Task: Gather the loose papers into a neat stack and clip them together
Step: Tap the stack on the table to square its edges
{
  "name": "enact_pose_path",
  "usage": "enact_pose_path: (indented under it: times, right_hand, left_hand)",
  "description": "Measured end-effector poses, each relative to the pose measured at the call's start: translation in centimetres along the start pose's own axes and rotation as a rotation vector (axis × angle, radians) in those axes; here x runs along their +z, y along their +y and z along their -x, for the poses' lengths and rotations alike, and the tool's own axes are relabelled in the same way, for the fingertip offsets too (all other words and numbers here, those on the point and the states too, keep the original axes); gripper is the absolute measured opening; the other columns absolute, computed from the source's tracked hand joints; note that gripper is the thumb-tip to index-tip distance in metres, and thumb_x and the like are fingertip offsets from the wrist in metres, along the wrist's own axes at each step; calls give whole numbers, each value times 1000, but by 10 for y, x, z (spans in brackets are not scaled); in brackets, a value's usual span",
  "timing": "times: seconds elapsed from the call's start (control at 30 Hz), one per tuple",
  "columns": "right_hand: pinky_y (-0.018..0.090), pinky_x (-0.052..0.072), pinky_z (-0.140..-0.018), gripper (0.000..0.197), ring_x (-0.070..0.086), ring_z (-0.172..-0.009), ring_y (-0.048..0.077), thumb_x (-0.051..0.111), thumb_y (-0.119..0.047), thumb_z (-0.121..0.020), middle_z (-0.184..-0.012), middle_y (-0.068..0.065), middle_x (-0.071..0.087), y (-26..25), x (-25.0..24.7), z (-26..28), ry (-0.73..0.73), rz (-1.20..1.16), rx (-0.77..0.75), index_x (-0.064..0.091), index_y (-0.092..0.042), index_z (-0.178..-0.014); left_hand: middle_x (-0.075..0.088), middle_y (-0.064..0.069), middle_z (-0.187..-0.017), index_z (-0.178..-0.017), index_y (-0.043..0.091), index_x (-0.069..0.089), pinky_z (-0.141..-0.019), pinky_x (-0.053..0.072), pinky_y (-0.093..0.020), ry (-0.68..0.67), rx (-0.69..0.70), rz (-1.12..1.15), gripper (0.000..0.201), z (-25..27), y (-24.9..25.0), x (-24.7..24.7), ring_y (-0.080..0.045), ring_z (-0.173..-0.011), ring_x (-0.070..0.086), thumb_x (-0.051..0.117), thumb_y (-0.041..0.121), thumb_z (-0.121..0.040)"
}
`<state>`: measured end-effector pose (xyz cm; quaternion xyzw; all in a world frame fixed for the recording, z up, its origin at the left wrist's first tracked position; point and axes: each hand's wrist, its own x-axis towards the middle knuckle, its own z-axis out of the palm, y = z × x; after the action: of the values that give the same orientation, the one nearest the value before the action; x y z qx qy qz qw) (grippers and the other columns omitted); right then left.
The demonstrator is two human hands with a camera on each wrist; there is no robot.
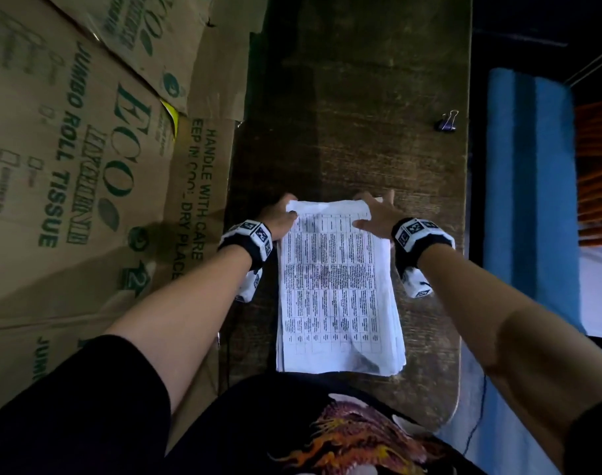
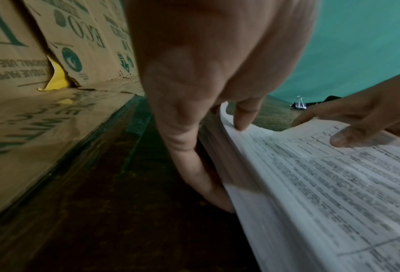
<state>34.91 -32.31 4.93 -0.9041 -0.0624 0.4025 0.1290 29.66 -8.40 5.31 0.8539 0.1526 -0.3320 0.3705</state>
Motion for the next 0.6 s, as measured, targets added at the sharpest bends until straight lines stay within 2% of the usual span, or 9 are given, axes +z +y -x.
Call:
enact_pose_path:
  times: [0.1, 0.17, 0.23, 0.3, 0.37, 0.4, 0.43, 0.5, 0.6]
  right_hand:
    - [45, 52, -86, 55, 59, -93, 45, 61, -34, -91, -149, 26, 8, 0, -2, 3, 31, 13, -20, 33, -24, -137]
    - [41, 48, -81, 55, 58, -88, 40, 64, -34, -89, -146, 26, 14, 2, -3, 3, 35, 18, -22, 33, -22, -134]
    - [38, 46, -74, 55, 54, -82, 35, 66, -35, -88, -145, 24, 18, 5, -4, 3, 30, 7, -17, 34, -22, -131]
    - [43, 52, -73, 53, 54, -84, 36, 69, -36, -86, -143, 21, 20, 9, -6, 1, 22, -49, -15, 36, -24, -126]
    - [43, 53, -69, 55, 55, -89, 38, 69, -37, -85, -143, 20, 21, 14, -7, -2, 17, -114, -9, 36, -26, -128]
    - [41, 52, -71, 57, 56, -95, 39, 67, -37, -87, -145, 19, 20, 15, -9, -4, 20, -135, 1, 36, -27, -133]
    - [41, 50, -76, 56, 55, -105, 41, 64, -37, -90, -149, 18, 20, 16, -10, -5, 21, -153, -1, 36, -26, -138]
    - [42, 48, -86, 46, 52, -116, 39, 56, -38, -94, -148, 18, 32, 17, -13, -9, 35, -144, -30, 43, -22, -136]
    - [40, 48, -78, 29, 57, -103, 38, 55, -36, -95, -136, 16, 42, 16, -19, -7, 73, -65, -59, 51, -23, -120]
  left_hand:
    - [59, -11, -102, -131, 25, 40, -63, 48, -32, 2, 20, -2, 34, -1, 1, 1, -28, -82, 62, 37, 22, -97]
    - [59, -12, -101, -128, 21, 44, -64, 45, -31, 27, 41, -4, 31, -4, 4, 2, -28, -80, 59, 38, 20, -97]
    - [61, -14, -104, -123, 15, 48, -70, 41, -30, 58, 57, 7, 28, -6, 7, 4, -32, -88, 60, 39, 17, -97]
    - [61, -17, -112, -123, 13, 51, -73, 42, -29, 82, 69, 29, 28, -10, 9, 6, -34, -98, 60, 39, 15, -96]
    - [59, -17, -112, -127, 15, 49, -67, 42, -28, 84, 84, 69, 33, -11, 10, 8, -31, -86, 61, 41, 13, -95]
    - [57, -15, -111, -131, 18, 48, -64, 43, -29, 78, 91, 82, 37, -11, 10, 8, -28, -78, 59, 44, 14, -94]
    - [56, -12, -112, -133, 20, 47, -65, 45, -30, 70, 94, 78, 40, -12, 10, 9, -26, -78, 59, 48, 15, -93]
    - [58, -12, -117, -131, 17, 50, -76, 48, -32, 74, 106, 31, 40, -14, 9, 11, -28, -94, 61, 54, 14, -91]
    - [60, -14, -121, -126, 11, 55, -84, 45, -29, 100, 124, 15, 35, -14, 9, 11, -30, -109, 58, 55, 7, -91]
